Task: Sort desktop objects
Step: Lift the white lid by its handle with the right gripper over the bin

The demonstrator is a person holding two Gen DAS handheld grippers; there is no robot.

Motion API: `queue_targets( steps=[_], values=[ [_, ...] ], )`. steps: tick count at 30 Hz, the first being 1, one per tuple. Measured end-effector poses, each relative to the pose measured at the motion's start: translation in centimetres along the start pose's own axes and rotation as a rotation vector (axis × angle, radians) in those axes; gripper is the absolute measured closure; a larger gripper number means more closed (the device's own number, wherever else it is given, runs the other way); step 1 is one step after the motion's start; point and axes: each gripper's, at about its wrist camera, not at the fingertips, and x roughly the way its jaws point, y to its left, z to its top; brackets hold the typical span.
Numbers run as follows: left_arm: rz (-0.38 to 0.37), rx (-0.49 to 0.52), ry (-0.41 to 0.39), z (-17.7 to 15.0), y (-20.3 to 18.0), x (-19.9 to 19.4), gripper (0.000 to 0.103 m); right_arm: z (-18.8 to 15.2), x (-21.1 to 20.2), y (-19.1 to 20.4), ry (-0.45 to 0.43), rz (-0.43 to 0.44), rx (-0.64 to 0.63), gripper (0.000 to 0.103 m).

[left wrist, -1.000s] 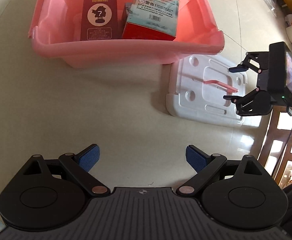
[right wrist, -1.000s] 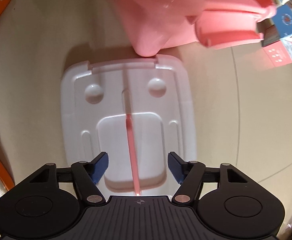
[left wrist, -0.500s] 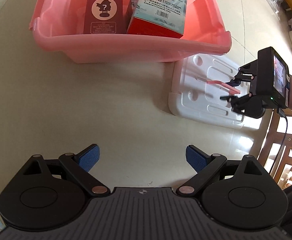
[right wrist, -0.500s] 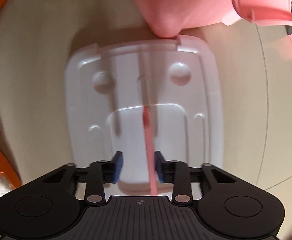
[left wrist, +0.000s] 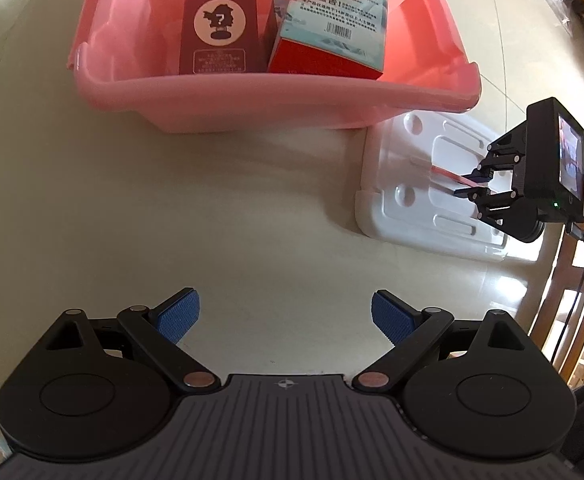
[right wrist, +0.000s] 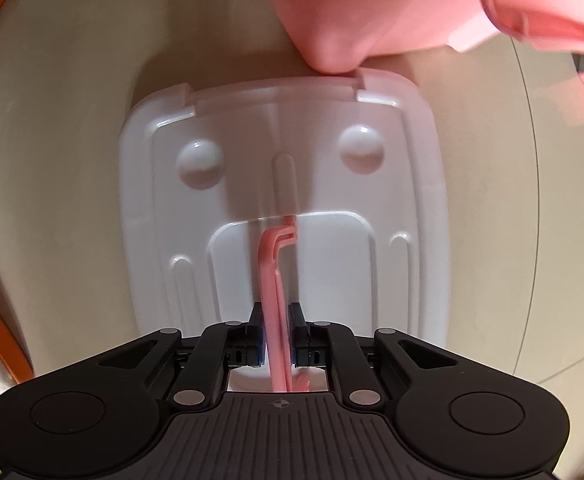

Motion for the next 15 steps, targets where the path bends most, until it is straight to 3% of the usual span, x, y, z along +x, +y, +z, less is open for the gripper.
queue_targets(
  steps=[15],
  values=[
    [0.002, 0.019, -0.012, 0.2, -1.3, 0.2, 0.008, -3.6, -1.0, 0.5, -0.02, 0.007, 0.034, 0.098]
  ],
)
